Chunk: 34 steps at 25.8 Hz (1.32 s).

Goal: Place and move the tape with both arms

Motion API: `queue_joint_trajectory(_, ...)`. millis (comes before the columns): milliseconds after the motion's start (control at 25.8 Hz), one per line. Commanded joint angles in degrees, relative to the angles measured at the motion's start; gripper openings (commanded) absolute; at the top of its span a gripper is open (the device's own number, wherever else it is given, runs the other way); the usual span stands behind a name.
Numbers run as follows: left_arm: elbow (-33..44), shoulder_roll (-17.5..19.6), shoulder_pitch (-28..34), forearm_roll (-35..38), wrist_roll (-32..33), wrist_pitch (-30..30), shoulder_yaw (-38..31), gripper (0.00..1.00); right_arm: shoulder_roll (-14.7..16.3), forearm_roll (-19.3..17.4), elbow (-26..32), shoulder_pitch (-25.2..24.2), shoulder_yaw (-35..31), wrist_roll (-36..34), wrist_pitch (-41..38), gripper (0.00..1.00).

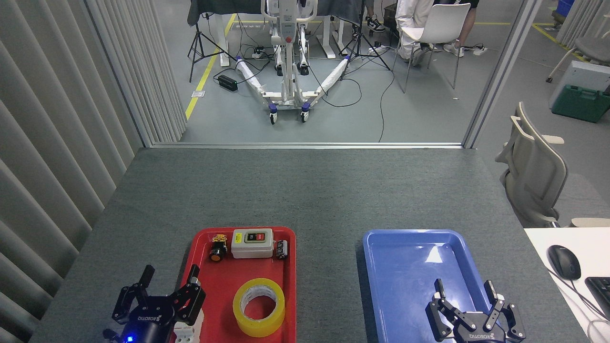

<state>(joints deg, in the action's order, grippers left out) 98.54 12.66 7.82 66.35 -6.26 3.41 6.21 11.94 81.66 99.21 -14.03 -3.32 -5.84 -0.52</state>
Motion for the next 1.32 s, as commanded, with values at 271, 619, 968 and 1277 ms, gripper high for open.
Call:
queue_joint_trajectory(271,0.0,-1.9,-1.0,-3.0,-1.4,-0.4,-2.3,1.00,0.5,-0.1,0.1,-1.6,0.5,0.0,0.0,1.00)
queue_joint_trajectory(619,-0.6,-1.1,-2.4,-3.3,-1.4,-8.3,-4.0,1.00,0.9,-0.2,0.2,-1.9,0.5,0.0,0.0,1.00)
queue_joint_trajectory(968,-0.2,-1.3,-2.2,-8.2,-1.6,-9.0,-4.6,1.00,1.4,-0.2,0.2,-1.6,0.4,0.0,0.0,1.00)
queue_joint_trajectory(1277,0.1,-1.5,-1.3,-7.2,-2.0,-9.5,-5.0,1.00,2.2,-1.5,0.1,-1.4,0.4,0.0,0.0,1.00)
